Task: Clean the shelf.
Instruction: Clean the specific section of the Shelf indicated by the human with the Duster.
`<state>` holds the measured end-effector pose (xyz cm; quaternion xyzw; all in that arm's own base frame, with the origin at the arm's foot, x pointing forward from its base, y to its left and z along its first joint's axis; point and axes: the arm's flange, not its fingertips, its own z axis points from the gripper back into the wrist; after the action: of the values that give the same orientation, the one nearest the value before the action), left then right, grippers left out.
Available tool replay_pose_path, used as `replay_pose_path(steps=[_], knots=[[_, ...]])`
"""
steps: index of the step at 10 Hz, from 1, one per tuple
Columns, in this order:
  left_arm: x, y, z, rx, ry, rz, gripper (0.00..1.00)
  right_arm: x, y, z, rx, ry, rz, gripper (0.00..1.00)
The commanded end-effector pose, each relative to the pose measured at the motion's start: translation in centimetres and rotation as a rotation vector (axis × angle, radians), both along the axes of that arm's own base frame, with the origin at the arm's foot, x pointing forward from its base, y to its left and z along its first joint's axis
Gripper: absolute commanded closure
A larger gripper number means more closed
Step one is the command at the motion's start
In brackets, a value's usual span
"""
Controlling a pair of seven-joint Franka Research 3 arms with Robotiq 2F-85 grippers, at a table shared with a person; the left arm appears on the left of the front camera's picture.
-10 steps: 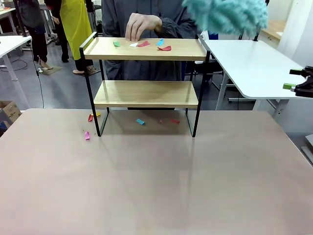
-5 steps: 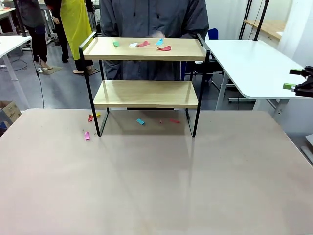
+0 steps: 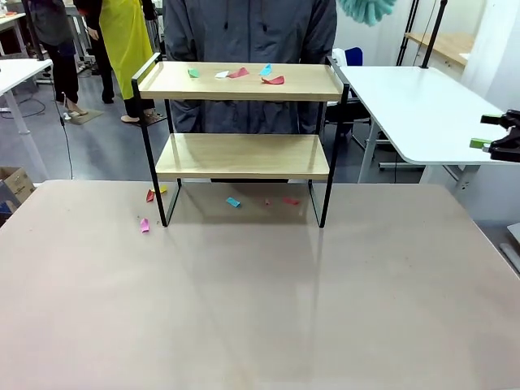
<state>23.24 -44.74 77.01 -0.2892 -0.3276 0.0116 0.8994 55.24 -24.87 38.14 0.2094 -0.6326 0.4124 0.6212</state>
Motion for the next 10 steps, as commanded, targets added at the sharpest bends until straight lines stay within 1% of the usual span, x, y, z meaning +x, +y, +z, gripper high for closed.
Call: replay_pose_path(steps=[1,2,3,4,5,6,8,10], knots=[[-0.6,0.1,-1.1,-0.008,-0.102,0.118,0.87,0.0,0.2,0.8,-0.006,0.018,-0.004,0.00],[0.2,-0.6,-2.1,-0.034,-0.122,0.132,0.87,0.0,0.2,0.8,-0.006,0.018,-0.004,0.00],[1.2,-1.4,-3.5,-0.029,-0.138,0.166,0.87,0.0,0.2,0.8,-0.006,0.018,-0.004,0.00],[2.7,-1.8,-4.4,-0.040,-0.138,0.189,0.87,0.0,0.2,0.8,-0.006,0.018,-0.004,0.00],[3.9,-2.0,-5.7,-0.044,-0.106,0.181,0.87,0.0,0.2,0.8,-0.006,0.018,-0.004,0.00],[4.5,-2.1,-6.2,-0.043,-0.091,0.169,0.87,0.0,0.2,0.8,-0.006,0.018,-0.004,0.00],[6.4,-2.3,-7.8,0.001,-0.046,0.151,0.87,0.0,0.2,0.8,-0.006,0.018,-0.004,0.00],[8.0,-2.7,-9.4,0.031,-0.020,0.161,0.87,0.0,0.2,0.8,-0.006,0.018,-0.004,0.00]])
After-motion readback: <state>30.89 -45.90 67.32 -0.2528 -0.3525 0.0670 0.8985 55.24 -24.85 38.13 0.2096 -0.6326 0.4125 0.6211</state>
